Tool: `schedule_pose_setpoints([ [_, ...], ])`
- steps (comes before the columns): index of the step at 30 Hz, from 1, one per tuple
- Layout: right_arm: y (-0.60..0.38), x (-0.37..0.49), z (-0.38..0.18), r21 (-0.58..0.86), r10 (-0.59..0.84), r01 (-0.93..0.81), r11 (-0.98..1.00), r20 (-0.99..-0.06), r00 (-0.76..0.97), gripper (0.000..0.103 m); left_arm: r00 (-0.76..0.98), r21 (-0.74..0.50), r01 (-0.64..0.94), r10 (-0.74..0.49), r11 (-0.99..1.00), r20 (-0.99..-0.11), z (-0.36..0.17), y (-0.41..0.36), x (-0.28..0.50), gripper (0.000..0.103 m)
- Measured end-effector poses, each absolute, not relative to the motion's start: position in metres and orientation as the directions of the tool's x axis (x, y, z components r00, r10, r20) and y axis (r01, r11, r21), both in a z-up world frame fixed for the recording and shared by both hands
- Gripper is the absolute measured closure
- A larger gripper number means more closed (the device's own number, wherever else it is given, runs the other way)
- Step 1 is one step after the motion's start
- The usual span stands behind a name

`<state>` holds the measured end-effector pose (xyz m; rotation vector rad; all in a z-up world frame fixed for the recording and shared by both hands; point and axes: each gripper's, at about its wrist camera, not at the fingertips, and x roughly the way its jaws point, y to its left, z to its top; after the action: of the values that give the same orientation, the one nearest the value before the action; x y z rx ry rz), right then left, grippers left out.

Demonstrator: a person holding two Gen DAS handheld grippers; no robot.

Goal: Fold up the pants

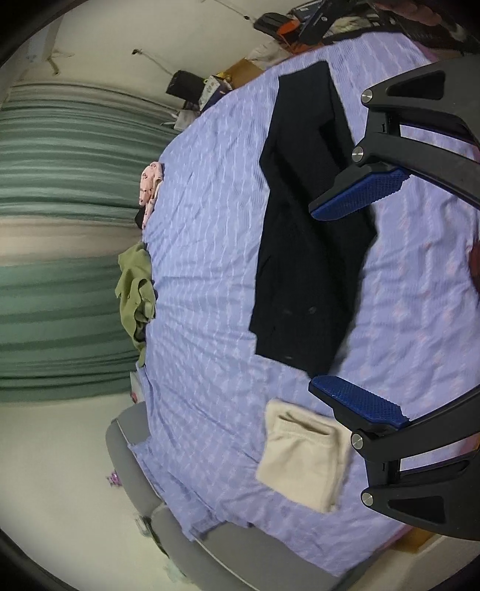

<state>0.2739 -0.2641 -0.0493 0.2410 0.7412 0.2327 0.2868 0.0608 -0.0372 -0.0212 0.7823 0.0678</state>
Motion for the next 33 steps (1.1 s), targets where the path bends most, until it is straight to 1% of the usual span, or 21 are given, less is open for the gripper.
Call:
schedule_pose_setpoints([
  [3, -0.234, 0.308, -0.066, 0.307, 0.279, -0.089, 0.947, -0.659, 0.698, 0.024, 0.69, 0.0, -0.007, 0.005, 1.0, -0.724, -0.06, 0.087, 0.333, 0.017],
  [6, -0.202, 0.345, -0.086, 0.277, 0.253, -0.078, 0.958, -0.678, 0.69, 0.025, 0.674, -0.019, 0.066, -0.059, 0.998, -0.736, -0.087, 0.109, 0.382, 0.017],
  [12, -0.148, 0.419, -0.139, 0.232, 0.217, -0.068, 0.97, -0.713, 0.667, 0.025, 0.591, -0.058, 0.196, -0.165, 0.979, -0.79, -0.162, 0.146, 0.485, 0.019],
  [17, -0.108, 0.475, -0.19, 0.233, 0.215, -0.058, 0.971, -0.734, 0.644, 0.025, 0.491, -0.156, 0.236, -0.256, 0.959, -0.833, -0.23, 0.174, 0.558, 0.029],
  [19, -0.092, 0.492, -0.209, 0.225, 0.208, -0.054, 0.973, -0.747, 0.631, 0.025, 0.462, -0.208, 0.242, -0.302, 0.948, -0.834, -0.247, 0.182, 0.578, 0.03],
  [21, -0.079, 0.505, -0.223, 0.227, 0.213, -0.057, 0.972, -0.753, 0.622, 0.025, 0.438, -0.238, 0.238, -0.323, 0.942, -0.839, -0.269, 0.189, 0.597, 0.035],
  [23, -0.069, 0.516, -0.236, 0.22, 0.21, -0.061, 0.973, -0.758, 0.618, 0.025, 0.416, -0.247, 0.234, -0.327, 0.94, -0.849, -0.284, 0.193, 0.61, 0.043],
  [29, -0.051, 0.538, -0.263, 0.232, 0.222, -0.06, 0.971, -0.775, 0.591, 0.025, 0.376, -0.277, 0.215, -0.342, 0.936, -0.861, -0.321, 0.199, 0.641, 0.045],
  [31, -0.047, 0.54, -0.268, 0.236, 0.23, -0.068, 0.969, -0.777, 0.586, 0.025, 0.372, -0.303, 0.223, -0.368, 0.927, -0.852, -0.326, 0.199, 0.647, 0.045],
  [33, -0.043, 0.541, -0.273, 0.235, 0.239, -0.083, 0.968, -0.778, 0.581, 0.025, 0.359, -0.361, 0.218, -0.418, 0.907, -0.834, -0.329, 0.199, 0.652, 0.048],
])
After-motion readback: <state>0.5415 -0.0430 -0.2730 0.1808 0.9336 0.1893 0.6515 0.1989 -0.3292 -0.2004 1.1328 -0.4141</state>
